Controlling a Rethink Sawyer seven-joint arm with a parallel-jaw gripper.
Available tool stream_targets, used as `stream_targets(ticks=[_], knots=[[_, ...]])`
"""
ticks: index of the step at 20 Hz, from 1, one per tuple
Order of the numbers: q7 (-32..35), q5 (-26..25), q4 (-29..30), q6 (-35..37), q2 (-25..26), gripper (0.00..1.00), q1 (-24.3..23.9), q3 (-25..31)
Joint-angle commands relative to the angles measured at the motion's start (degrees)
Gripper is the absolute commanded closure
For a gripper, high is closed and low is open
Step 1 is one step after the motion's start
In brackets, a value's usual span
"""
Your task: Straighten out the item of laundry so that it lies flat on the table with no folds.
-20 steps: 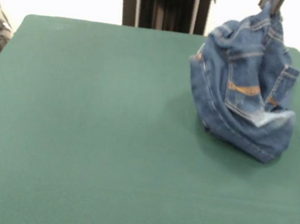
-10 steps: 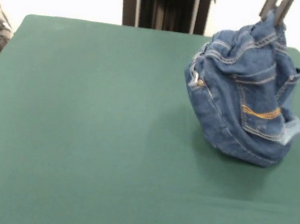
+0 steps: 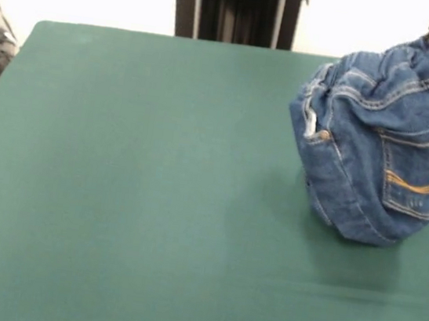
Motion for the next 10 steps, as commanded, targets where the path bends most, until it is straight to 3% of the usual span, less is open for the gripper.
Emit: stream_targets(ticks=[1, 5, 10], knots=[[0.6, -0.3, -5.9, 9.8, -1.2, 1.00, -2.7, 4.6], [-8.0, -2.8, 0.7, 10.2, -7.1, 1.00, -5.4, 5.0], [-8.1, -4.3, 3.1, 10.2, -9.7, 1.00, -6.8, 5.4]])
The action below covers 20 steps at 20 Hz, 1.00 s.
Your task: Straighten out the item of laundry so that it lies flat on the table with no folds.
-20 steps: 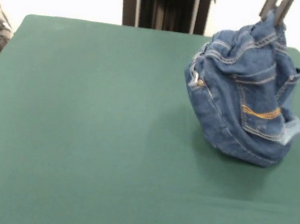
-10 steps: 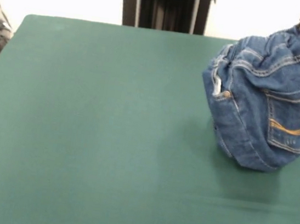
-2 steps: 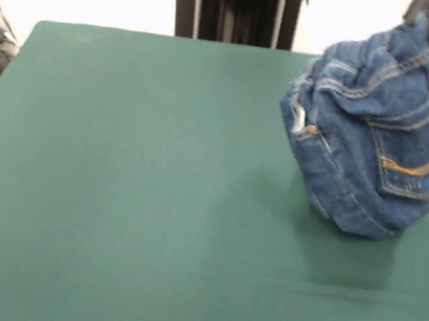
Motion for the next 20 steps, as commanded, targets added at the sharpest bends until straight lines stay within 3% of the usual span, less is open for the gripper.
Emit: stream_targets(ticks=[1, 5, 9, 15, 20], knots=[[-7.2, -1.8, 5.1, 4.5, -6.8, 1.00, -2.1, 5.4], [0.9, -1.3, 3.4, 7.5, -5.8, 1.00, -0.7, 4.7], [3.0, -1.8, 0.9, 10.2, -5.0, 1.00, -0.3, 4.4], [-2.1, -2.8, -0.2, 12.8, -5.9, 1.00, -2.4, 5.6], [-14.5, -4.7, 6.1, 10.1, -10.3, 1.00, -8.1, 7.2]])
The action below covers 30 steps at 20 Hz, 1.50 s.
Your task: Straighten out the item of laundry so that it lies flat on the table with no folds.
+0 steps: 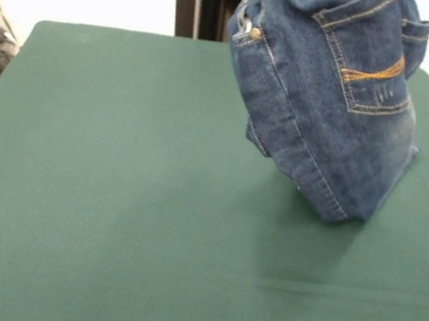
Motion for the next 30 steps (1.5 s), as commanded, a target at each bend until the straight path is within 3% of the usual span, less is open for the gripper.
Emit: stream_targets(ticks=[1, 6, 10, 17, 25, 30], knots=[[-17.6, -3.0, 8.2, 3.5, -5.1, 1.00, -6.3, 7.2], [-32.7, -7.9, 11.7, 4.6, -10.5, 1.00, -14.2, 9.7], [-40.0, -11.6, 14.1, 4.3, -14.4, 1.00, -18.5, 11.2], [-46.6, -13.9, 19.3, -1.1, -17.5, 1.00, -24.5, 14.1], [-50.4, -16.0, 23.8, -6.4, -19.1, 1.00, -27.8, 15.0], [-56.6, -17.6, 25.6, -9.2, -20.8, 1.00, -31.1, 16.5]])
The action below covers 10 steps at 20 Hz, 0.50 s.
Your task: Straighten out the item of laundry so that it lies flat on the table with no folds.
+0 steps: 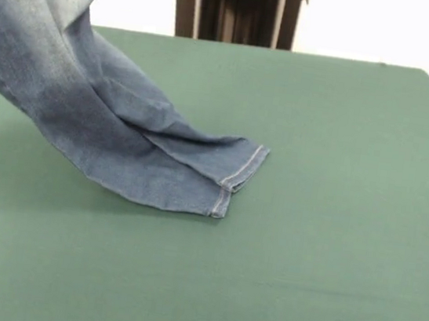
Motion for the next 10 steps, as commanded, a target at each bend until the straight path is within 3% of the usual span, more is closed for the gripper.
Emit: stream_targets(ticks=[1, 10], knots=[[-23.9, -2.1, 11.1, -6.3, -2.7, 1.00, -3.1, 10.8], [-33.4, -3.3, 10.0, -6.5, -2.9, 1.00, -12.0, 17.2]])
